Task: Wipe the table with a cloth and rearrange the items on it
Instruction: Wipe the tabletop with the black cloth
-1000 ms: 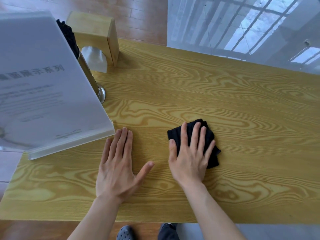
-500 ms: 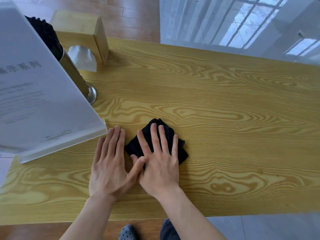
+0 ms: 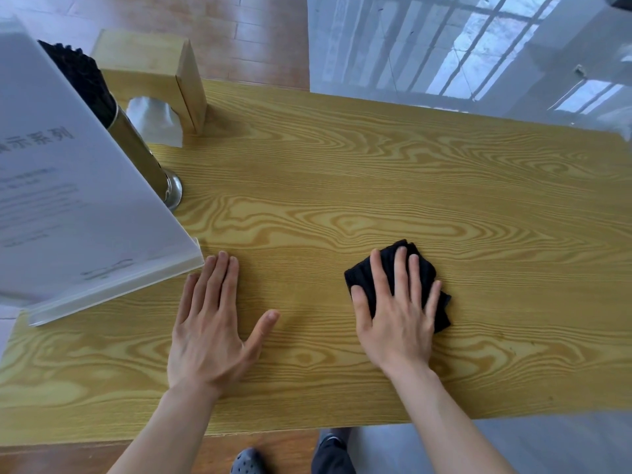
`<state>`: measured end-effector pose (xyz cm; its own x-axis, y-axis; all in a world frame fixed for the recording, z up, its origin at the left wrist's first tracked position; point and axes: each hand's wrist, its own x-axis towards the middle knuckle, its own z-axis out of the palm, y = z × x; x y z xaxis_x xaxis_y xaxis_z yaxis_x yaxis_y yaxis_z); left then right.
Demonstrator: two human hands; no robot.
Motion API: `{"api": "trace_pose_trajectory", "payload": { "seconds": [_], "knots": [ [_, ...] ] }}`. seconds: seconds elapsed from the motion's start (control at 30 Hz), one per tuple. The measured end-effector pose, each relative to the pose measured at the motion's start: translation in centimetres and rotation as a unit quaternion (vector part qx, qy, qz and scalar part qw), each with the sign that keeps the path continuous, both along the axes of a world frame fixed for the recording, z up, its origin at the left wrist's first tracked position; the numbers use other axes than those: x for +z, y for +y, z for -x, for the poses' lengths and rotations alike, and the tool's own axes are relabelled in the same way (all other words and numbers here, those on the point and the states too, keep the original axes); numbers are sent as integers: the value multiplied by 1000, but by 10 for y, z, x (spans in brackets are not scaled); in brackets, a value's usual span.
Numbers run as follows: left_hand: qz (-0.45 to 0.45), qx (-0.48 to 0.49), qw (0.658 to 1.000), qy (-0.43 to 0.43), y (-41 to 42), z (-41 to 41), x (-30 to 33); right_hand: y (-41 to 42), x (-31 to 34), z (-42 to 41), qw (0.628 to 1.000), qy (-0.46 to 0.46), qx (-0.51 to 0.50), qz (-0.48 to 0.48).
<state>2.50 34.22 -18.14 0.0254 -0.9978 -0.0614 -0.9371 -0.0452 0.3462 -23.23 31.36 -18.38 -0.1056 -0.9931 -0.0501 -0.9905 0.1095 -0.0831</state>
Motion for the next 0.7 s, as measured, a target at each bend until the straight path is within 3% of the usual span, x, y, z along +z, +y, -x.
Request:
{"api": "trace_pose_trajectory", "payload": {
  "seconds": [0.23, 0.47, 0.7],
  "knots": [
    [-4, 2, 1000, -9, 0, 2, 1, 1, -3, -35, 997, -21, -69, 9],
    [4, -2, 1000, -10, 1, 3, -1, 24, 3, -91, 998, -34, 43, -6],
    [15, -12, 999, -37, 4, 5, -3, 30, 9, -71, 989, -58, 136, -12]
  ]
}}
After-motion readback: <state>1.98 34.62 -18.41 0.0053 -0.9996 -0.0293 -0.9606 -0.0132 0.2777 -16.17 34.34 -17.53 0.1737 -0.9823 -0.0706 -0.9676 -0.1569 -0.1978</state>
